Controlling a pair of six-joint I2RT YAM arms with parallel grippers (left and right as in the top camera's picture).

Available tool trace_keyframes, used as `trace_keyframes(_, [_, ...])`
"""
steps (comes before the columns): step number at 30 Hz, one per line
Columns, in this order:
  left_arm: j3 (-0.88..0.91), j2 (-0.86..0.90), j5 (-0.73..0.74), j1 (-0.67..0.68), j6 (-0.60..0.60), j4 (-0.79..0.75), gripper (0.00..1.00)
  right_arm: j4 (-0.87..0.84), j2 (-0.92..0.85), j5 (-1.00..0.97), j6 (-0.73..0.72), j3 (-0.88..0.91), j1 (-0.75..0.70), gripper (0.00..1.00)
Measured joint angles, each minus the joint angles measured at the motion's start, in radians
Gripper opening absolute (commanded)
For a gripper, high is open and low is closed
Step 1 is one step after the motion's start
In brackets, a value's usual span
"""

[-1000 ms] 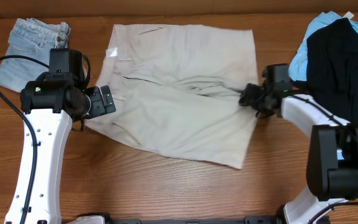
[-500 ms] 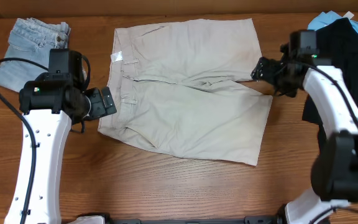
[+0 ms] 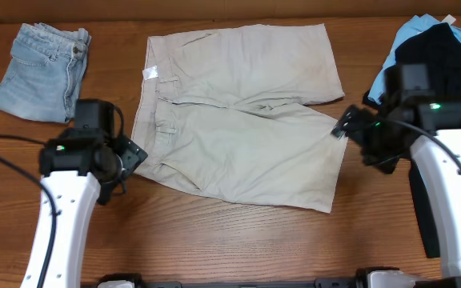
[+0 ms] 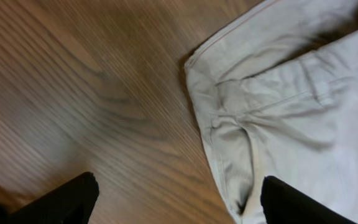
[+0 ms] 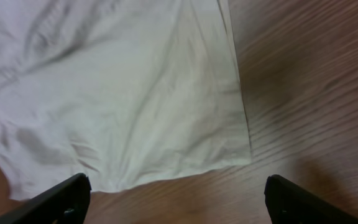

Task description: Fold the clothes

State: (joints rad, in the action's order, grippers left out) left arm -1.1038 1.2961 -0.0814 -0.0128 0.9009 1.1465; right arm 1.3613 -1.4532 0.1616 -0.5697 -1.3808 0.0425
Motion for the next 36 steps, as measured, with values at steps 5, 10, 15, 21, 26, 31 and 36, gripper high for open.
trace_keyframes(5, [0.126,0.063,0.035,0.0,0.119,-0.21,0.83,-0.062,-0.001,-0.002,-0.048,0.109,0.083,0.96])
trace_keyframes(10, [0.175,0.174,0.09,0.0,0.157,-0.355,0.78,-0.102,-0.003,-0.03,-0.105,0.183,0.129,0.96])
trace_keyframes(15, [0.178,0.283,0.137,0.0,0.171,-0.407,0.76,-0.103,-0.003,-0.049,-0.124,0.194,0.13,0.96])
trace_keyframes(21, [0.18,0.382,0.16,0.006,0.171,-0.412,0.75,-0.102,-0.003,-0.06,-0.133,0.194,0.13,0.96])
trace_keyframes(26, [0.179,0.412,0.172,0.013,0.172,-0.424,0.47,-0.082,-0.003,-0.062,-0.134,0.194,0.13,0.95])
trace_keyframes(31, [0.179,0.417,0.183,0.013,0.174,-0.418,0.3,-0.086,-0.003,-0.064,-0.145,0.232,0.145,0.92])
trace_keyframes(36, [0.175,0.417,0.189,0.013,0.174,-0.378,0.1,-0.166,-0.003,-0.063,-0.204,0.389,0.227,0.89])
